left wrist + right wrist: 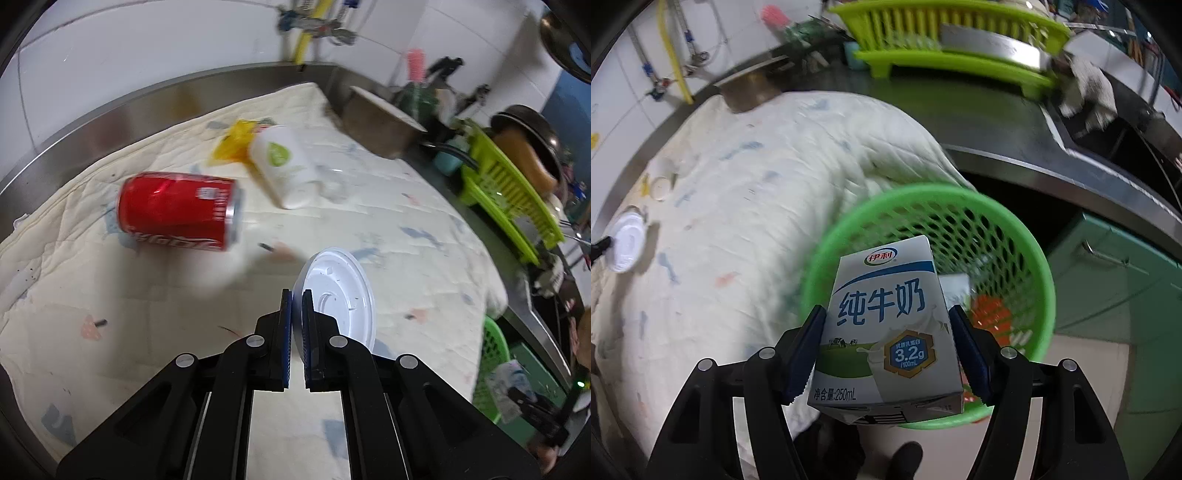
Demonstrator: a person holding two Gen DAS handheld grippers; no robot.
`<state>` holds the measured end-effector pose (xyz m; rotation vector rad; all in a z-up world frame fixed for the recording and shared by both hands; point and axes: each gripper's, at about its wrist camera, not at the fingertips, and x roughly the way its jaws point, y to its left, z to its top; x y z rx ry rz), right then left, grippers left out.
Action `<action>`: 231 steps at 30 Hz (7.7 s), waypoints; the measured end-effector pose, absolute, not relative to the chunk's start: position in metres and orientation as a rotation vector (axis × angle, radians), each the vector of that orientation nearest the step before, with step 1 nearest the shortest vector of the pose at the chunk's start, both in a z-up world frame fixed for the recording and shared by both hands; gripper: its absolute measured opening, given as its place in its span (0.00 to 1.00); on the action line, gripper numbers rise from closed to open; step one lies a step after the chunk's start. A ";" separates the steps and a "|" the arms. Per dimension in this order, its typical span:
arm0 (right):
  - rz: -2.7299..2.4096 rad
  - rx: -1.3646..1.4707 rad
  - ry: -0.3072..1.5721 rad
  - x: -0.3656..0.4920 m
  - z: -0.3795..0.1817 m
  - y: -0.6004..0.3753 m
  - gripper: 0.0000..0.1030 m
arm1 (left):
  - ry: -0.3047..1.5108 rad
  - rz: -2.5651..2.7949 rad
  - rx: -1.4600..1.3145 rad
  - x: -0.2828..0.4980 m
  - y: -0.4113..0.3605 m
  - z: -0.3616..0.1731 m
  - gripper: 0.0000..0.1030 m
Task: Collect trash
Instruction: 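Carry the milk carton to the basket with the right tool while the left grasps the white lid, then drop the carton into the green basket with the right tool while the left drops the lid, then move both tools back over the mat toward the can and paper cup, then grasp the white paper cup with the right tool while the left grasps the red can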
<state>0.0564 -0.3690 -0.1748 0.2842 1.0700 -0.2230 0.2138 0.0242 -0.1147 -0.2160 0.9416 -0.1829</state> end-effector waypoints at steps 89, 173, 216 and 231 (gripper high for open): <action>0.235 0.179 0.801 0.108 -0.067 -0.259 0.79 | 0.932 -0.123 -0.176 0.166 0.006 -0.091 0.51; 0.558 -0.098 1.011 0.364 -0.123 -0.040 0.54 | 0.940 0.189 -0.491 0.213 0.138 -0.100 0.78; 0.550 0.100 0.927 0.200 -0.107 -0.187 0.54 | 1.091 0.457 -1.005 0.337 0.133 -0.176 0.78; 0.480 0.142 0.935 0.172 -0.112 -0.211 0.54 | 1.073 0.369 -0.900 0.336 0.122 -0.170 0.70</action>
